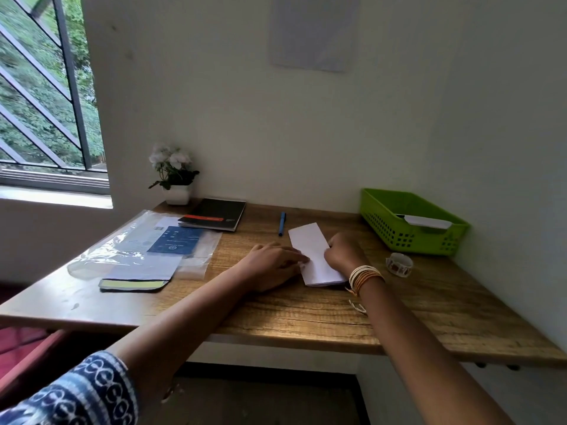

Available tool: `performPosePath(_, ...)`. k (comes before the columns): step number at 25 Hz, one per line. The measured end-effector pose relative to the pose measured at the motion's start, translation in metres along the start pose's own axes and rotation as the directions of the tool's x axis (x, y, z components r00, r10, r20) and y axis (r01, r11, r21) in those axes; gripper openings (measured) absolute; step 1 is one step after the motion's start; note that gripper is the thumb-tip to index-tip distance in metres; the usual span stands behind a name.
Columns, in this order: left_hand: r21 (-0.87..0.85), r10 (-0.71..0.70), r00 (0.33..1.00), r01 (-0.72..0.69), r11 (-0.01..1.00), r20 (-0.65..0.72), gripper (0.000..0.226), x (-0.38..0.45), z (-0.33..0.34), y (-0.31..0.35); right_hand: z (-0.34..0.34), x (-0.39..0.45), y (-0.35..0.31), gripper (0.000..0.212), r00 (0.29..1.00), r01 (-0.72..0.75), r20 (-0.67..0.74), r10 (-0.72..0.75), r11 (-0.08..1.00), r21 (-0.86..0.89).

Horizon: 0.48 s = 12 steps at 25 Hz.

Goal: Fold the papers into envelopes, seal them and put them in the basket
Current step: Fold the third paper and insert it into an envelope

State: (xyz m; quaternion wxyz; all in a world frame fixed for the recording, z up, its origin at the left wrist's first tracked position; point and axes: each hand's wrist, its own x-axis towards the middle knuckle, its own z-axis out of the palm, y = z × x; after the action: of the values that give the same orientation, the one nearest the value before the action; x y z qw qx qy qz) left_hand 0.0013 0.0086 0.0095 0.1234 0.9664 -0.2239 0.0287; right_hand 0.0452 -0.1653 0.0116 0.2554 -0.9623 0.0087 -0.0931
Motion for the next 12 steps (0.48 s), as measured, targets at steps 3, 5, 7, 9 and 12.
performPosePath(3,-0.035,0.002,1.0,-0.002,0.999,-0.013,0.04,0.0,-0.001,0.0,-0.001,0.003,0.004,0.022,1.0,0.019,0.018,-0.018,0.997,-0.08)
performPosePath(5,-0.037,0.01,1.0,-0.011,0.999,-0.006,0.041,0.0,-0.001,0.0,-0.002,0.002,0.007,0.031,0.999,0.043,0.012,-0.042,0.992,-0.115)
performPosePath(7,-0.052,0.021,0.999,-0.019,0.998,0.027,0.043,0.0,0.0,-0.003,-0.002,0.002,0.008,0.037,0.998,0.06,0.016,-0.059,0.993,-0.1)
performPosePath(9,-0.042,0.014,0.996,-0.01,0.999,0.087,0.045,0.002,0.003,-0.006,-0.004,0.001,0.008,0.04,0.996,0.087,0.023,-0.085,0.992,-0.086)
performPosePath(12,0.033,-0.06,0.987,0.055,0.998,0.151,0.05,0.007,0.006,-0.007,-0.002,-0.009,-0.003,0.04,0.978,0.184,0.122,-0.168,0.974,-0.134)
